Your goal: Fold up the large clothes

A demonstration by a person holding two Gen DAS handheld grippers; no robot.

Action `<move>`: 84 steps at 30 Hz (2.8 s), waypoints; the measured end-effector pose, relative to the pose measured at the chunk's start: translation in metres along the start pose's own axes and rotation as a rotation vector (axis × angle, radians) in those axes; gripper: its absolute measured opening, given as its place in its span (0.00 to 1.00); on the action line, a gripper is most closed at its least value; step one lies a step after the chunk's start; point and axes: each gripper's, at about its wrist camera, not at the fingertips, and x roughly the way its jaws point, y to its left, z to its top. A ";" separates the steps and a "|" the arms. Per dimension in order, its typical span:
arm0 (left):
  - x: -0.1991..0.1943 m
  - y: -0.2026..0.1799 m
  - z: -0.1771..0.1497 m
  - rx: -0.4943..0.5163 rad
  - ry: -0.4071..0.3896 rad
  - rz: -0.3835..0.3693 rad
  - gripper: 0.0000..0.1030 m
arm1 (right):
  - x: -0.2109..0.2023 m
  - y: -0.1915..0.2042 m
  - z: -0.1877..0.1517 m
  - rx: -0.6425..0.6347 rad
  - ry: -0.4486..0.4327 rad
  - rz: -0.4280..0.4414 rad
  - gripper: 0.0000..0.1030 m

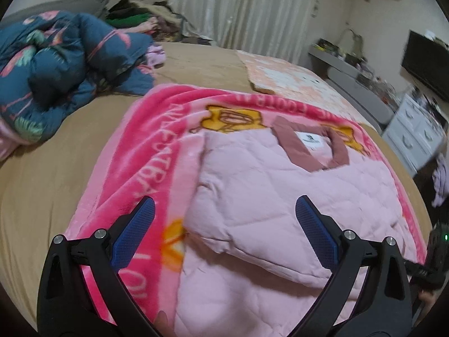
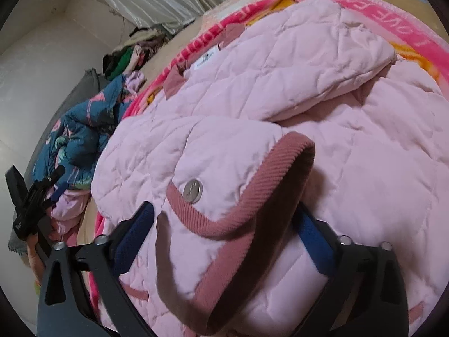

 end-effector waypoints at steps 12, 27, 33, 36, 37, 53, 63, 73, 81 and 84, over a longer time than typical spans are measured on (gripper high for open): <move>0.022 0.014 0.002 -0.072 -0.017 0.000 0.91 | -0.068 0.072 0.057 -0.397 -0.307 -0.012 0.16; 0.072 -0.039 -0.015 0.068 0.044 -0.076 0.54 | -0.029 0.038 0.118 -0.442 -0.291 -0.177 0.16; 0.086 -0.041 -0.021 0.082 0.083 -0.084 0.53 | -0.012 0.023 0.119 -0.401 -0.265 -0.221 0.18; 0.092 -0.042 -0.024 0.090 0.106 -0.066 0.53 | -0.002 0.015 0.118 -0.363 -0.233 -0.241 0.26; 0.093 -0.043 -0.025 0.092 0.113 -0.059 0.53 | 0.000 0.010 0.119 -0.330 -0.219 -0.253 0.35; 0.108 -0.050 -0.039 0.152 0.153 0.019 0.54 | 0.027 0.081 0.084 -0.613 -0.200 -0.297 0.75; 0.109 -0.053 -0.041 0.158 0.150 0.018 0.54 | 0.088 0.049 0.085 -0.518 -0.008 -0.320 0.76; 0.103 -0.054 -0.038 0.138 0.160 0.016 0.57 | 0.077 0.051 0.081 -0.496 -0.018 -0.308 0.80; 0.086 -0.058 -0.028 0.099 0.160 -0.030 0.81 | 0.057 0.059 0.084 -0.452 -0.037 -0.265 0.94; 0.079 -0.063 -0.026 0.104 0.146 -0.033 0.90 | 0.047 0.063 0.085 -0.441 -0.059 -0.230 0.95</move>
